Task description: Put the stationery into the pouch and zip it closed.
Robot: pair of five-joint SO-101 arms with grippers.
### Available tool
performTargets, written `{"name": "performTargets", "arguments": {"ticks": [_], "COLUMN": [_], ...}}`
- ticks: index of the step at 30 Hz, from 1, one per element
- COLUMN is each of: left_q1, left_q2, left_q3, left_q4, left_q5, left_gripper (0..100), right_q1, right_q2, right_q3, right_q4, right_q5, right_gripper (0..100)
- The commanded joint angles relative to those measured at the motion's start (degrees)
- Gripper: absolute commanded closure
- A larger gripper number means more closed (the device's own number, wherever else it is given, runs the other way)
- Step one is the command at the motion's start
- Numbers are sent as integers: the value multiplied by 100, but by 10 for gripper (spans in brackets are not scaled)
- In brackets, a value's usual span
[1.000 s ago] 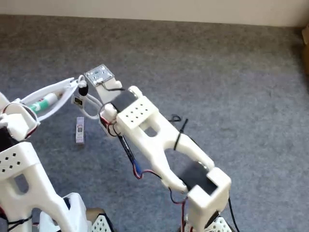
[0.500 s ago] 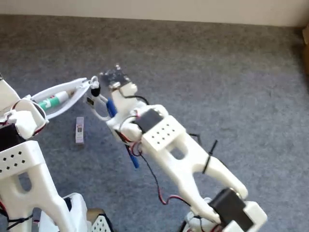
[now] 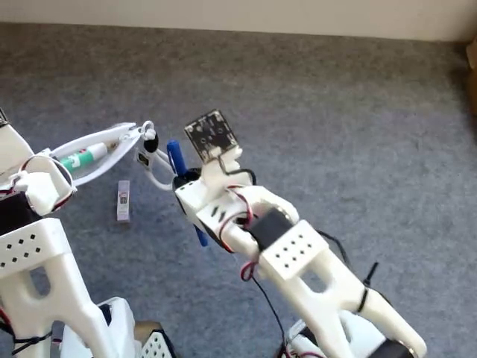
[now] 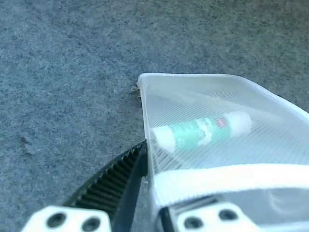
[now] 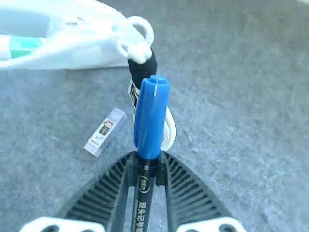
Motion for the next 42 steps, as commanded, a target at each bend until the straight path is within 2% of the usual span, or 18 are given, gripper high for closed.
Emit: {"name": "performTargets", "arguments": {"ticks": [1,11,17,21,28,37,42], "left_q1": [119,119,119,119,119,154,426], "left_q2": [4,4,4,4,4,4,4], "left_q3": [-22,-13,-13,-13,13,-22,-418], "left_q4": [18,18,18,18,18,35,466], "left_q5": [-53,-62,-62,-62,-62,-62,-62], "left_gripper": [992,991,990,990,990,989,989], "right_q1": [-136,-198,-198,-198,-198,-673,-787], "right_q2": [-629,-1877,-2624,-2888,-2914,-2932,-2914], "right_q3": [171,919,1508,1921,2571,2958,3292], "right_q4": [-453,-910,-1552,-2211,-3987,-5138,-5991], "right_q5": [-62,-62,-62,-62,-62,-35,-18], "right_gripper": [991,991,991,991,991,991,991]}}
